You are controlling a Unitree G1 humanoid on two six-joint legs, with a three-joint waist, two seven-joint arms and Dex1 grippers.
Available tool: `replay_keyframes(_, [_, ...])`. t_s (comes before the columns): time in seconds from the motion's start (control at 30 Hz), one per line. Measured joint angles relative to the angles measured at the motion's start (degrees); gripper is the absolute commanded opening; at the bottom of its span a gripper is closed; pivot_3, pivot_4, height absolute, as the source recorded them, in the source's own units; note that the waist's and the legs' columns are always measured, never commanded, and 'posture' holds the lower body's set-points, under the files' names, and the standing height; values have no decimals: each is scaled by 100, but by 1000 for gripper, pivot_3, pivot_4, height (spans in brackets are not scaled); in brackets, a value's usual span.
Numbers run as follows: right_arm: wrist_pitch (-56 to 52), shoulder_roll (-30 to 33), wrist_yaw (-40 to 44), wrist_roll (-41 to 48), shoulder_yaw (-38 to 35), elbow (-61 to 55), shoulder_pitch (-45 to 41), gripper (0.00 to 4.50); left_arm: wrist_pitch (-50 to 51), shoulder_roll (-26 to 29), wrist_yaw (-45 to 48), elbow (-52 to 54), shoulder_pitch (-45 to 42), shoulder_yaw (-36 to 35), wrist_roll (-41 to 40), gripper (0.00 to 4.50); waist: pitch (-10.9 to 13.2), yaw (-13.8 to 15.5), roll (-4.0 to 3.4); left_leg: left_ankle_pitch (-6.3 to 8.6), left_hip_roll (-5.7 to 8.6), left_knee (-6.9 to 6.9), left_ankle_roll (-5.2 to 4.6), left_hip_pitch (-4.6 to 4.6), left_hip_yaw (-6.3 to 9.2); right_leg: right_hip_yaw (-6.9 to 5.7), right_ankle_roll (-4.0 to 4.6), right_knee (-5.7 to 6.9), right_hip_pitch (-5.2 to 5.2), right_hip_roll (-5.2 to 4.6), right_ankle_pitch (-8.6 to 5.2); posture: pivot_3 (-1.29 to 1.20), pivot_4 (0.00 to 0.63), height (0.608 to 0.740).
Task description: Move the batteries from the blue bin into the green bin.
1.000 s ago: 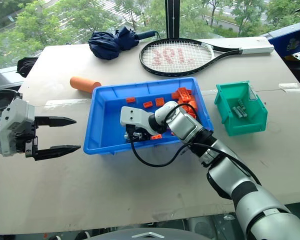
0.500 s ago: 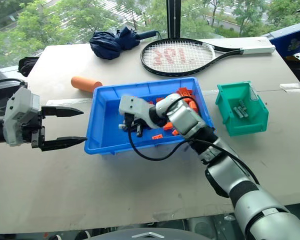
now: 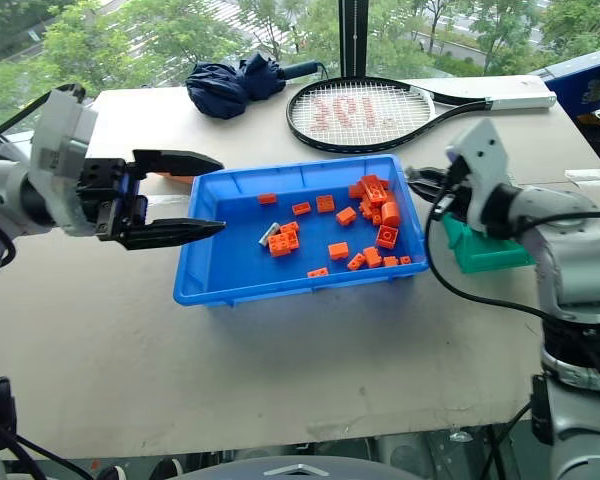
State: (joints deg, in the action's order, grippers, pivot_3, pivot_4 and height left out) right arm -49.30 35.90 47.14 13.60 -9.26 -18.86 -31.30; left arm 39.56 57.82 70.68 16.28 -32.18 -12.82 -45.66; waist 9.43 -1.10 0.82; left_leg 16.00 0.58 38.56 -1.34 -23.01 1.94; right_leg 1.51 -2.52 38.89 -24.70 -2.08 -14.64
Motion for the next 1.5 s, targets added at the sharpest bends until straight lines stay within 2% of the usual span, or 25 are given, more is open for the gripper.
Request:
replay_keyframes(0.13, [97, 308, -377, -110, -249, 321, 520, 9, -27, -272, 74, -209, -387, 283, 13, 4500, 0, -4, 0, 0, -4, 3, -1, 1, -12, 13, 0, 0, 0, 6, 0, 0, 150, 740])
replay_keyframes(0.3, [281, 472, -913, -348, -292, 887, 624, 9, -171, -361, 261, -344, -479, 449, 84, 4500, 0, -8, -1, 0, -8, 3, 0, 3, -15, 16, 0, 1, 0, 10, 0, 0, 150, 740])
replay_keyframes(0.47, [312, 624, -979, -320, -291, 1113, 621, 2392, -339, -363, 310, -434, -442, 442, 223, 4500, 0, 13, -1, -1, -8, 5, 0, 2, -16, 16, 0, 0, 0, 9, 0, 0, 150, 740])
replay_keyframes(0.57, [376, 656, -986, -283, -279, 1107, 577, 3724, -583, -223, 334, -531, -106, 437, 534, 4500, 1, -10, -3, 0, -11, 4, 0, 4, -18, 20, 0, 0, 0, 11, 0, 0, 150, 740])
replay_keyframes(0.77, [495, 690, -595, 242, -278, 741, 452, 3724, -833, 37, 157, -929, 491, 278, 1082, 4500, 3, 12, -4, 1, -13, 5, -3, 2, -15, 16, 0, -2, 0, 11, 0, 0, 150, 740])
replay_keyframes(1.03, [956, 237, -159, 1041, -58, -119, 731, 3724, -1431, -12, -271, -1833, 728, 280, 1882, 4500, 2, 42, -3, 2, -10, 12, -4, 1, -12, 9, -1, 0, 4, 6, 0, 0, 150, 740])
replay_keyframes(1.13, [866, 217, -123, 1227, 113, -346, 741, 3724, -1594, -129, -209, -2086, 479, 644, 2153, 4500, 1, 55, -2, 2, -9, 15, -4, 0, -7, 3, -1, 1, 7, 6, 0, 0, 150, 740])
replay_keyframes(1.27, [866, 83, -218, 1325, 378, -610, 754, 3724, -1878, -616, -197, -2696, -316, 1441, 2768, 4500, 1, 69, -1, 2, -7, 38, -4, -6, 2, -6, -1, 4, 14, 8, 0, 0, 150, 740])
replay_keyframes(1.5, [929, 94, -396, 1364, 436, -1063, 1245, 3724, -2637, -1169, 15, -3961, -1372, 2675, 3980, 4500, 1, 42, -1, 1, -3, 42, -3, -9, 5, -8, -1, 4, 13, 11, 0, 0, 150, 740])
